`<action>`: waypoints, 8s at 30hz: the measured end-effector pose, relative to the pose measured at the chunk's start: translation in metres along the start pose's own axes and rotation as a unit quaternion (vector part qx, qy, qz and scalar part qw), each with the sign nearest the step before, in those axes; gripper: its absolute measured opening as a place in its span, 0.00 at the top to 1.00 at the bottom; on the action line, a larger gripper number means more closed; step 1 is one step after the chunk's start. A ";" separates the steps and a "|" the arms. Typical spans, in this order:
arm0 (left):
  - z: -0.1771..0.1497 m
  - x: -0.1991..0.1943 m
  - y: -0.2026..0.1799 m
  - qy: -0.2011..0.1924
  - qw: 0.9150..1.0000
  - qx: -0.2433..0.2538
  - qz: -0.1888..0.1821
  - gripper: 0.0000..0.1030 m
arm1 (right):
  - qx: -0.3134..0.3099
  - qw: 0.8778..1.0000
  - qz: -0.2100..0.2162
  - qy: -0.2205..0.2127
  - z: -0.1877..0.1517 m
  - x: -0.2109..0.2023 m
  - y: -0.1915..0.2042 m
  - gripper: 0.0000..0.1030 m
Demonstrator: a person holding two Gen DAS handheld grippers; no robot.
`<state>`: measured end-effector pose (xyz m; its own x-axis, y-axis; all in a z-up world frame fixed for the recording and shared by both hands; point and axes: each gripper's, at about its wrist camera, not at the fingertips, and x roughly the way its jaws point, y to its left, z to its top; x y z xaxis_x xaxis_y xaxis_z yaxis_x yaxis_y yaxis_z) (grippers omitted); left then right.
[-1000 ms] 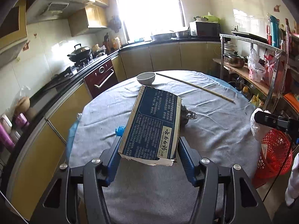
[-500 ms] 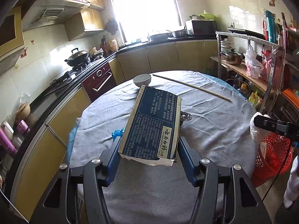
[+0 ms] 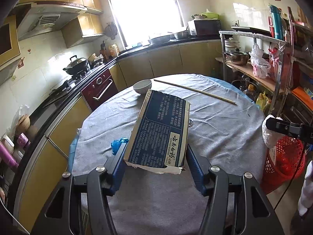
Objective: Collect trash
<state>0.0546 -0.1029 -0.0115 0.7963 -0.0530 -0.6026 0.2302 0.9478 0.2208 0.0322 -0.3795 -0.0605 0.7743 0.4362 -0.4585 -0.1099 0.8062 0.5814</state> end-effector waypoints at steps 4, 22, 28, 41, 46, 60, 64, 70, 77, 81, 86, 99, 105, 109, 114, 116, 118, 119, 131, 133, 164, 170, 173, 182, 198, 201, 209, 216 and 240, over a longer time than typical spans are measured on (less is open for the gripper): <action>0.001 0.001 -0.003 0.001 1.000 0.003 -0.001 0.41 | 0.004 1.000 0.000 -0.002 0.000 -0.003 -0.003 0.59; 0.005 0.006 -0.020 0.008 1.000 0.027 -0.010 0.41 | 0.031 0.999 -0.005 -0.016 -0.001 -0.018 -0.023 0.59; 0.008 0.005 -0.029 0.007 0.999 0.039 -0.013 0.41 | 0.041 0.999 -0.008 -0.022 -0.003 -0.025 -0.029 0.59; 0.012 0.003 -0.056 0.005 0.997 0.072 -0.026 0.40 | 0.066 0.997 -0.015 -0.038 -0.006 -0.043 -0.047 0.59; 0.014 0.003 -0.067 0.004 0.996 0.086 -0.032 0.40 | 0.075 0.996 -0.021 -0.046 -0.007 -0.051 -0.057 0.59; 0.013 0.017 -0.123 0.034 0.978 0.125 -0.163 0.40 | 0.115 0.986 -0.089 -0.085 -0.011 -0.096 -0.110 0.59; 0.013 0.022 -0.155 0.045 0.966 0.147 -0.209 0.40 | 0.127 0.977 -0.144 -0.095 -0.013 -0.114 -0.135 0.59; 0.012 0.026 -0.206 0.062 0.945 0.186 -0.264 0.40 | 0.173 0.961 -0.190 -0.105 -0.021 -0.137 -0.179 0.59; 0.014 0.026 -0.265 0.076 0.915 0.225 -0.326 0.40 | 0.207 0.949 -0.217 -0.095 -0.033 -0.146 -0.212 0.58; 0.011 0.028 -0.294 0.087 0.898 0.239 -0.360 0.39 | 0.230 0.942 -0.226 -0.089 -0.041 -0.148 -0.226 0.51; 0.006 0.036 -0.304 0.093 0.898 0.248 -0.351 0.36 | 0.250 0.935 -0.232 -0.098 -0.047 -0.158 -0.235 0.46; -0.021 0.045 -0.190 0.114 0.940 0.171 -0.271 0.36 | 0.213 0.948 -0.208 -0.112 -0.031 -0.154 -0.206 0.46; -0.042 0.037 -0.112 0.096 0.966 0.118 -0.207 0.36 | 0.187 0.955 -0.202 -0.108 -0.018 -0.143 -0.181 0.46; -0.060 0.042 -0.056 0.111 0.978 0.060 -0.167 0.36 | 0.171 0.960 -0.198 -0.100 -0.009 -0.132 -0.165 0.46; -0.074 0.055 0.010 0.124 0.986 -0.014 -0.114 0.36 | 0.146 0.968 -0.188 -0.076 -0.002 -0.108 -0.140 0.46; -0.081 0.059 0.037 0.127 0.986 -0.048 -0.097 0.36 | 0.137 0.971 -0.183 -0.064 0.000 -0.096 -0.131 0.46; -0.086 0.063 0.059 0.129 0.985 -0.078 -0.086 0.36 | 0.124 0.975 -0.179 -0.051 0.002 -0.084 -0.119 0.46; -0.088 0.064 0.070 0.129 0.984 -0.092 -0.080 0.36 | 0.117 0.976 -0.177 -0.045 0.002 -0.078 -0.113 0.46; -0.093 0.092 0.136 0.141 0.968 -0.189 -0.085 0.36 | 0.064 0.987 -0.148 0.024 0.002 -0.002 -0.064 0.46; -0.083 0.094 0.138 0.133 0.968 -0.195 -0.089 0.36 | 0.060 0.987 -0.144 0.035 -0.001 0.008 -0.061 0.46; -0.024 0.246 0.167 0.186 0.926 -0.304 -0.123 0.29 | -0.047 0.989 -0.034 0.133 0.072 0.246 0.049 0.45; -0.034 0.258 0.169 0.199 0.920 -0.309 -0.138 0.32 | -0.035 0.983 -0.066 0.166 0.070 0.303 0.035 0.45; -0.037 0.263 0.169 0.201 0.919 -0.309 -0.142 0.36 | -0.028 0.980 -0.074 0.183 0.064 0.323 0.026 0.45; -0.041 0.263 0.168 0.189 0.923 -0.298 -0.156 0.45 | -0.028 0.975 -0.095 0.197 0.047 0.342 0.009 0.55; -0.054 0.208 0.156 0.170 0.931 -0.283 -0.158 0.54 | -0.012 0.988 -0.057 0.146 0.031 0.249 0.011 0.58; -0.052 0.183 0.148 0.154 0.936 -0.275 -0.158 0.54 | -0.014 0.990 -0.044 0.131 0.028 0.221 0.018 0.58; -0.040 0.118 0.119 0.116 0.956 -0.229 -0.140 0.54 | -0.031 0.994 -0.020 0.098 0.009 0.144 0.034 0.58; -0.015 0.062 0.080 0.062 0.978 -0.162 -0.114 0.54 | -0.022 0.998 -0.010 0.065 0.003 0.082 0.028 0.58; 0.024 0.009 -0.001 -0.001 0.996 -0.054 -0.070 0.54 | 0.036 0.999 -0.017 -0.036 0.016 -0.037 -0.027 0.58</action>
<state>0.0751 -0.1117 0.0017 0.7625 -0.1868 -0.6195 0.2764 0.9597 0.0508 0.0162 -0.4242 -0.0487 0.8201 0.3771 -0.4305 -0.0403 0.7883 0.6139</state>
